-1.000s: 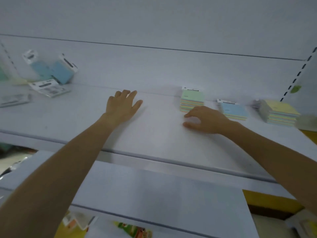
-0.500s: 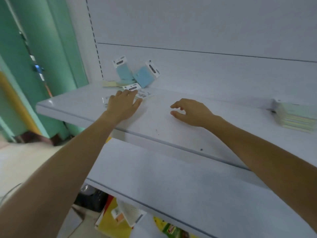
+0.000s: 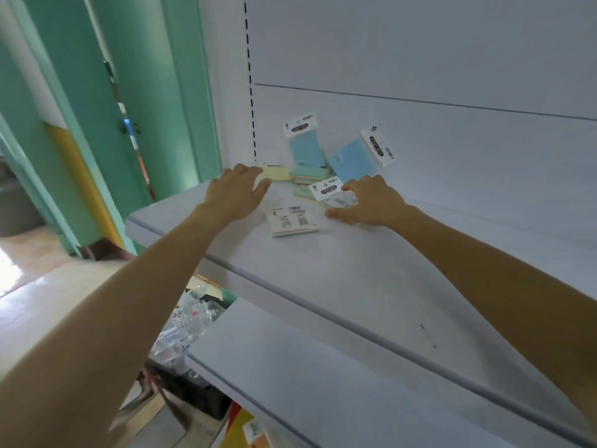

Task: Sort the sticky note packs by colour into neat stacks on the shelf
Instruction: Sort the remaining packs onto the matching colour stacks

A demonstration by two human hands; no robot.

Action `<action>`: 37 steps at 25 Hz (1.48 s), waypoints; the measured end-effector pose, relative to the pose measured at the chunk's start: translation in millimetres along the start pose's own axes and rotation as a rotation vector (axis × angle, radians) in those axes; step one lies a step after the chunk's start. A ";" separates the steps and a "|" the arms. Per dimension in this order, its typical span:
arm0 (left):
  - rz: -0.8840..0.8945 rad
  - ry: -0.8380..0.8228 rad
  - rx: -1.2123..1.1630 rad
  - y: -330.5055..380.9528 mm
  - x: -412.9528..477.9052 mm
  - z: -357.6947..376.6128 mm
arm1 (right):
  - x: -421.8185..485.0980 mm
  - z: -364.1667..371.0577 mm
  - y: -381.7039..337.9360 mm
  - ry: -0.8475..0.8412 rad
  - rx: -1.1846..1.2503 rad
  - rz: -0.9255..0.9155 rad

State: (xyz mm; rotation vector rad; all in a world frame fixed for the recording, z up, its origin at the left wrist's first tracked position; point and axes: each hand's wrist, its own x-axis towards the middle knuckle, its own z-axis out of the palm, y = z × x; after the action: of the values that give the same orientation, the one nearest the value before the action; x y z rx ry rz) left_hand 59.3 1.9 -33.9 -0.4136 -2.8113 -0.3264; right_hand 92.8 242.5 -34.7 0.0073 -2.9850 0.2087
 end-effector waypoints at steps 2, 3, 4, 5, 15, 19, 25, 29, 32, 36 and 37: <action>0.035 0.013 0.010 -4.3 20.1 4.4 | 16.6 4.4 -0.7 0.001 -0.019 0.027; 0.052 0.005 0.010 -5.0 28.8 7.4 | 21.2 7.0 -1.3 -0.007 -0.023 0.038; 0.074 -0.011 0.012 -5.0 37.2 10.6 | 23.6 10.3 -1.6 -0.023 -0.023 0.045; 0.098 -0.029 0.013 -4.6 46.2 13.9 | 24.7 13.3 -1.6 -0.041 -0.017 0.053; 0.094 -0.146 -0.103 16.2 117.1 45.4 | 7.3 4.2 5.0 -0.136 -0.096 0.111; 0.088 -0.224 -0.336 25.5 129.9 54.2 | -4.0 0.0 -0.3 0.066 -0.275 -0.044; 0.021 -0.232 -0.647 29.0 135.9 51.6 | -9.8 -7.8 17.4 0.530 0.339 0.329; -0.067 -0.383 -1.005 28.1 135.8 39.5 | -5.5 -6.3 34.5 0.515 0.912 0.500; 0.020 -0.449 -0.958 27.5 131.3 30.2 | -4.9 5.8 36.6 0.352 0.985 0.498; 0.101 -0.445 -0.884 22.8 123.1 24.5 | -3.8 9.5 31.2 0.262 0.895 0.427; 0.107 -0.438 -0.891 20.9 120.7 23.5 | -4.6 7.9 30.8 0.269 0.890 0.409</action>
State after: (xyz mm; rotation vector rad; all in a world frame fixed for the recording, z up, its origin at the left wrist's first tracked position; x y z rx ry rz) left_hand -50.9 57.4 -15.2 -0.8939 -2.8550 -1.6476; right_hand 95.7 271.9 -47.3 -0.4809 -2.3483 1.4122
